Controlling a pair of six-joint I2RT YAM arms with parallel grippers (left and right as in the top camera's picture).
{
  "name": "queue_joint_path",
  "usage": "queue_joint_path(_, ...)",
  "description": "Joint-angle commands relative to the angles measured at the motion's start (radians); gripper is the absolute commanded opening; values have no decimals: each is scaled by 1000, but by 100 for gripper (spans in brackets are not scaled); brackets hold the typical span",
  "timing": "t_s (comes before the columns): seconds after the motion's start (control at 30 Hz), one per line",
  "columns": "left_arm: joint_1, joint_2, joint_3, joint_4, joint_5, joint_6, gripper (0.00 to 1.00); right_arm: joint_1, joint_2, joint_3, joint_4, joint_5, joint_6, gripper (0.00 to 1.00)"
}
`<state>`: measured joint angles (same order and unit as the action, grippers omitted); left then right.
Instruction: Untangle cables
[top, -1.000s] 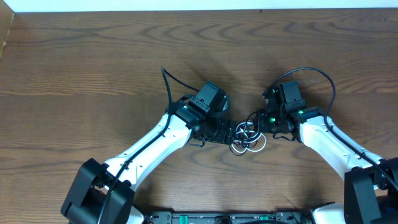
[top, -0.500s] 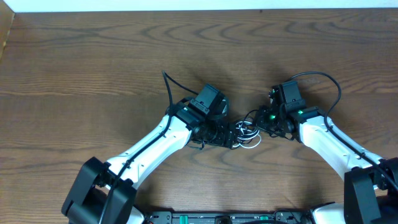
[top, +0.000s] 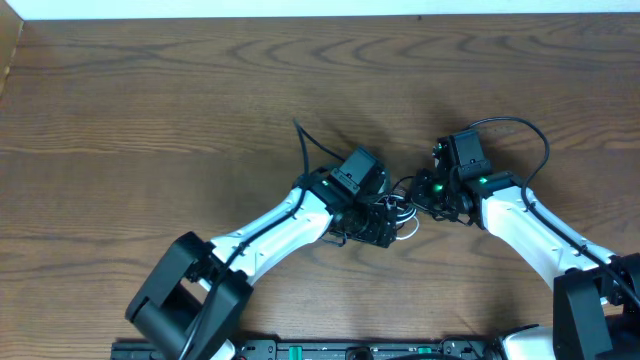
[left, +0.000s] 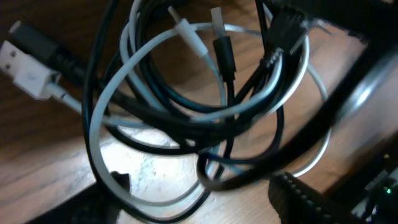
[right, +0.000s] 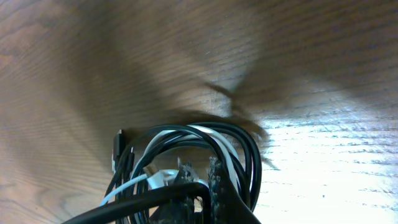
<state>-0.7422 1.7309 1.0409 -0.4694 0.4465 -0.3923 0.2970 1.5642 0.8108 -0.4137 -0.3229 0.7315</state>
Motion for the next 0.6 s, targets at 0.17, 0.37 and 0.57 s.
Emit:
queue_joint_path(0.17,8,16,-9,52,-108,11,53,10,9,11,-4,-28,16,1)
queue_joint_path(0.37,45,4,-8,75,-108,9,50,13,9,11,-18,-27,15,1)
queue_joint_path(0.57,72,4,-8,108,-107,-66,40,13,9,11,-24,-27,15,1)
